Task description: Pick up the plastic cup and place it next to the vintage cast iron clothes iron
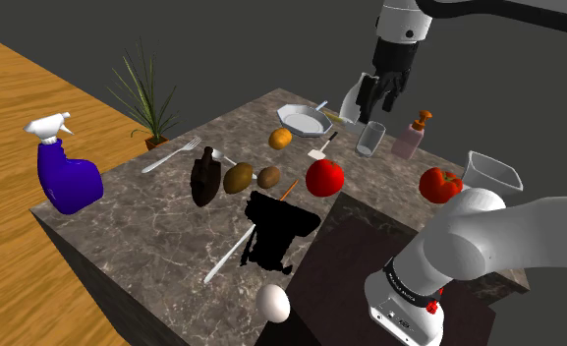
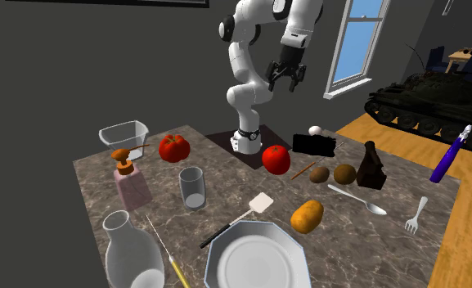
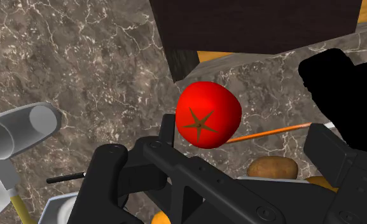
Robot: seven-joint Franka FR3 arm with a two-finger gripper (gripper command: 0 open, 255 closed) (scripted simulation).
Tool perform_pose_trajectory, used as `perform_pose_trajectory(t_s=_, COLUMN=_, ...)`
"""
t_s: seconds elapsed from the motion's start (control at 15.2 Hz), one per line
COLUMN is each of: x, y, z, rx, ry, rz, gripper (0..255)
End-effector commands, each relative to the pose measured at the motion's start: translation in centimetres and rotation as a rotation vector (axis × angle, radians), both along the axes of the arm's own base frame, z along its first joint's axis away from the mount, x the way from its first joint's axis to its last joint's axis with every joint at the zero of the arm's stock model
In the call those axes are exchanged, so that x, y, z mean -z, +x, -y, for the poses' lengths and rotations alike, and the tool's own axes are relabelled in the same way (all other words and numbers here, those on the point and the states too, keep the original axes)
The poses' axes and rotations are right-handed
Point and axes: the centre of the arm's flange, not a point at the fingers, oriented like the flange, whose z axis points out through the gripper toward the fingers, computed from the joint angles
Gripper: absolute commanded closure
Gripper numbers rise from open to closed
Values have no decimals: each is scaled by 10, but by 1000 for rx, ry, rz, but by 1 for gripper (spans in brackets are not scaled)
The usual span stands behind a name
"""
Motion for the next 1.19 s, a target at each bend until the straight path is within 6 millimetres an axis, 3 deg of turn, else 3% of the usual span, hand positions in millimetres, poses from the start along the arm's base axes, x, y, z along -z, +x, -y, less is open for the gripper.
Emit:
perform_pose_trajectory(t_s=0.0, x=0, y=0, z=0, rx=0, ry=0, rz=0, gripper=0)
perform_pose_trajectory(t_s=1.12, x=89, y=61, z=207, rx=-59, ry=83, rz=2, gripper=0)
